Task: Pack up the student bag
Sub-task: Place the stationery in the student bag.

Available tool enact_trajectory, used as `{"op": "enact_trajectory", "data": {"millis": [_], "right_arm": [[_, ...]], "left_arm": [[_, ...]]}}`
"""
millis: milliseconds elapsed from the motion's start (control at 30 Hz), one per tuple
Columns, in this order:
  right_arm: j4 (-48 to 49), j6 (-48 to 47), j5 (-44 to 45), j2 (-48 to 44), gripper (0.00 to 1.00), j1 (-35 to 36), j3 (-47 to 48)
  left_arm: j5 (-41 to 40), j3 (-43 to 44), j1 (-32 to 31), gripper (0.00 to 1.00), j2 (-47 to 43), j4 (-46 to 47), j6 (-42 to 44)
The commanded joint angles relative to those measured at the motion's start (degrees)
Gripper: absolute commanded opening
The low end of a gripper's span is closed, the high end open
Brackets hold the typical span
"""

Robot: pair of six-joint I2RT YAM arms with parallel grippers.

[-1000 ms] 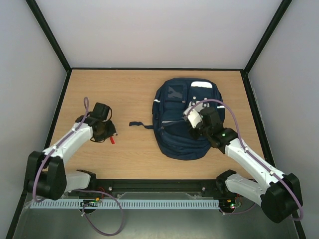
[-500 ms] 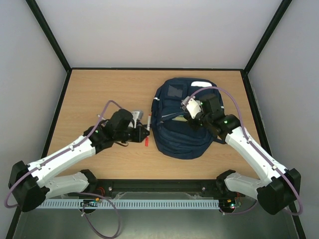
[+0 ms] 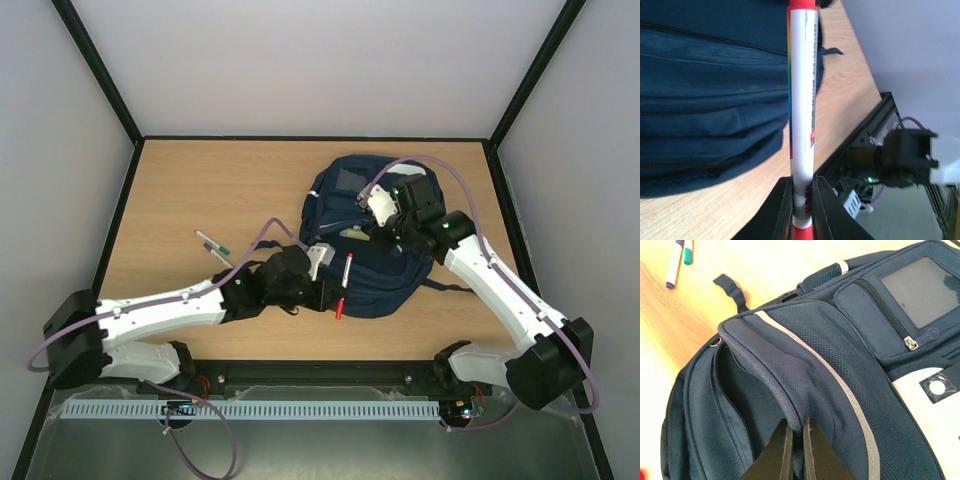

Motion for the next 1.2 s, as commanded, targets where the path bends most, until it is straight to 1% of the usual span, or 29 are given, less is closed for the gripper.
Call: {"op": "enact_trajectory", "data": {"millis": [0, 100, 200, 267, 333, 500, 633, 767, 800, 867, 933, 1067, 1167], "right_arm": [[1.0, 2.4, -4.3, -1.2, 0.01, 0.0, 4.7], [-0.3, 2.5, -5.4, -1.5, 0.01, -0.1, 5.0], [-0.6, 3.0, -6.4, -1.8, 0.01, 0.0, 3.9], [-0.2, 3.4, -6.8, -2.4, 0.01, 0.0, 3.1], [0.3, 3.8, -7.0, -3.0, 0.01, 0.0, 2.6], [0.8, 4.8, -8.3, -3.3, 0.01, 0.0, 2.0], [1.0, 5.1, -8.6, -3.5, 0.01, 0.0, 1.4], [1.2, 4.9, -8.9, -4.1, 0.01, 0.0, 0.5], [1.4, 4.9, -8.9, -4.3, 0.01, 0.0, 0.3], [1.3, 4.9, -8.9, -4.6, 0.01, 0.0, 0.1], [1.3, 5.0, -9.0, -4.8, 0.01, 0.0, 0.2], [1.1, 5.0, -9.1, -5.1, 0.01, 0.0, 0.3], [1.2, 4.9, -9.0, -5.4, 0.01, -0.1, -0.5]], "left_arm": [[-4.2, 3.6, 0.6, 0.02, 6.7, 3.5, -8.6], [-3.4, 4.0, 2.1, 0.02, 11.0, 6.1, -14.1], [-4.9, 4.0, 3.4, 0.02, 13.6, 9.2, -18.0], [-7.2, 4.0, 4.0, 0.02, 14.2, 10.9, -20.4], [-11.4, 3.9, 4.0, 0.02, 14.0, 12.2, -22.8], [-15.7, 2.0, 4.1, 0.02, 14.1, 21.4, -27.4], [-19.3, 3.3, 4.7, 0.02, 16.0, 22.5, -30.4], [-14.7, 3.8, 5.8, 0.02, 18.4, 29.2, -31.3], [-13.9, 4.5, 5.9, 0.02, 19.0, 29.3, -31.4], [-15.0, 6.1, 5.8, 0.02, 19.9, 26.1, -32.8], [-17.8, 6.0, 5.7, 0.02, 20.0, 24.0, -35.3], [-23.6, 3.7, 5.8, 0.02, 19.6, 23.2, -41.8], [-27.8, 3.4, 5.6, 0.02, 19.9, 24.7, -44.8]]}}
